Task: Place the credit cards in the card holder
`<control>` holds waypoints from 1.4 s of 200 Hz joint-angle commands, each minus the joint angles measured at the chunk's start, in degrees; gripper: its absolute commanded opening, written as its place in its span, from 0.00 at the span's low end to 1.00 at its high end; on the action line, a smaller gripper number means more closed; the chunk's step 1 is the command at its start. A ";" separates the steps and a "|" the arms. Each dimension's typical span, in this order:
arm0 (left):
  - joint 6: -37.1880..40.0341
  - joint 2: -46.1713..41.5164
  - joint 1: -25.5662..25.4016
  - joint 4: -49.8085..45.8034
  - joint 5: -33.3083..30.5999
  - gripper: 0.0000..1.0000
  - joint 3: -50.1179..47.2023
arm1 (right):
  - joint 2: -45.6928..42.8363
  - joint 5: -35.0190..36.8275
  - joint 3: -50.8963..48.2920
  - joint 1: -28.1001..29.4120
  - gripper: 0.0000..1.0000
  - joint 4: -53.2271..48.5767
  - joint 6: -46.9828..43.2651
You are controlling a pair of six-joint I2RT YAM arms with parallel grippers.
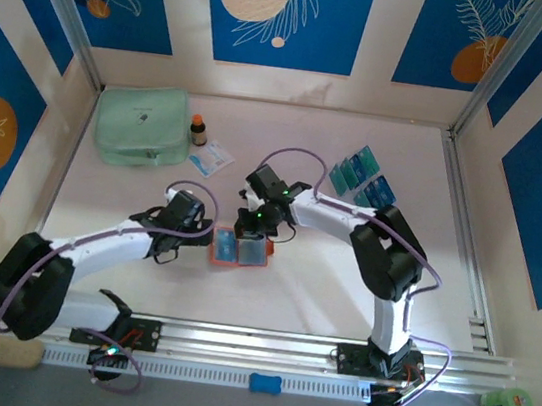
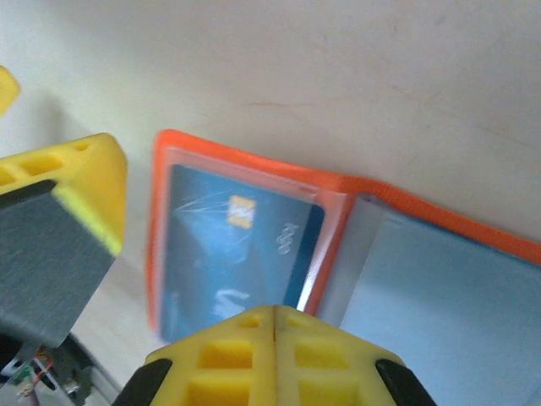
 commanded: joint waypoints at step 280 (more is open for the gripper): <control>-1.82 3.91 -10.93 0.27 7.70 1.00 13.24 | -11.72 5.35 -19.97 -10.84 0.05 2.09 -2.65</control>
